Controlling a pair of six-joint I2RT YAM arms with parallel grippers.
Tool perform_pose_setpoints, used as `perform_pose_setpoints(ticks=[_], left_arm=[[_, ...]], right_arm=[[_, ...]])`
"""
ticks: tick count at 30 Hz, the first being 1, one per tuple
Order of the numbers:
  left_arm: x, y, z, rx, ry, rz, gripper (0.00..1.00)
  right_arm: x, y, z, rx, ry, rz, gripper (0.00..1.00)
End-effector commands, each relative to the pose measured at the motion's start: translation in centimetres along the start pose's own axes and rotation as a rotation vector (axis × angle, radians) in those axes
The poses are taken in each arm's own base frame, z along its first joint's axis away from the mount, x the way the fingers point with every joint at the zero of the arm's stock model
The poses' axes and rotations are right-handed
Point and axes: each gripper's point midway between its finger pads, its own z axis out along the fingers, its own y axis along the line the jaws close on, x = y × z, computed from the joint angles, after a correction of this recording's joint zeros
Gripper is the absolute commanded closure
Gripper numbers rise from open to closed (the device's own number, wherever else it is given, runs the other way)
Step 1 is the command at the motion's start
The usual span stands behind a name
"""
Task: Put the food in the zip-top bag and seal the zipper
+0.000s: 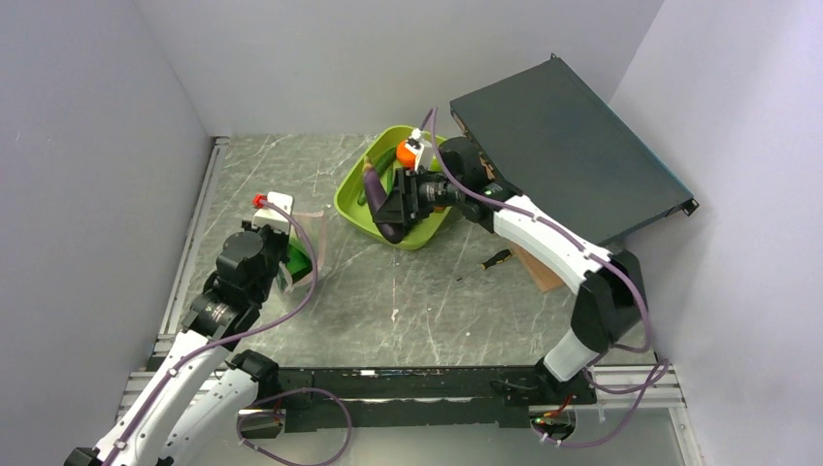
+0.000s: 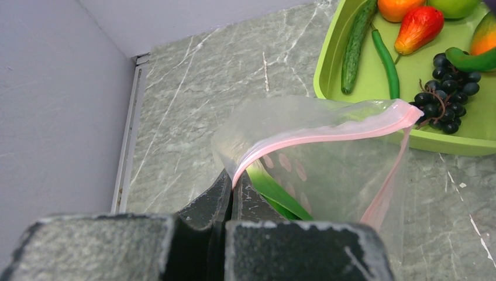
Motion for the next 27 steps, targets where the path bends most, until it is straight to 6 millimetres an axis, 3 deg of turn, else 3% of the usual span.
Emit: perform_pose_setpoints(ticks=[1,7,10,13,16,20,23,27], left_arm=[[-2.3,0.2,-0.2,0.005,-0.061,-0.033,1.00],[-2.3,0.2,-0.1,0.007,-0.055,-0.030,1.00],[-2.3,0.3,-0.2,0.002,-0.056,-0.031,1.00],[-2.2,0.4,-0.2,-0.006,-0.061,-0.031,1.00],[-2.2,0.4,-0.2,-0.004,-0.054,-0.028,1.00],[-2.2,0.7,-0.3,-0.018,-0.059,-0.030,1.00],[-2.2,0.6,-0.3,-0.014,-0.062,-0.029,1.00],[-2.2,0.3,-0.1,-0.001,-0.055,-0.027,1.00]], right_arm=[[1.5,1.8,-2.3,-0.039,0.009,-0.118,1.00],[2.0,1.3,-2.7,-0.012,0.012,-0.134,1.00],[0.5,-1.2,-1.4,0.048,-0.019,-0.130,1.00],[-2.5,-4.1,0.6,0.166,-0.047,-0.112,1.00],[-3.4,-7.0,3.3,0.244,-0.037,-0.061,1.00],[-0.4,-11.1,6.4,0.360,0.081,0.011,1.00],[1.2,-11.2,7.0,0.361,0.089,-0.011,0.90],[2.0,-10.5,6.2,0.357,0.107,-0.031,0.90]])
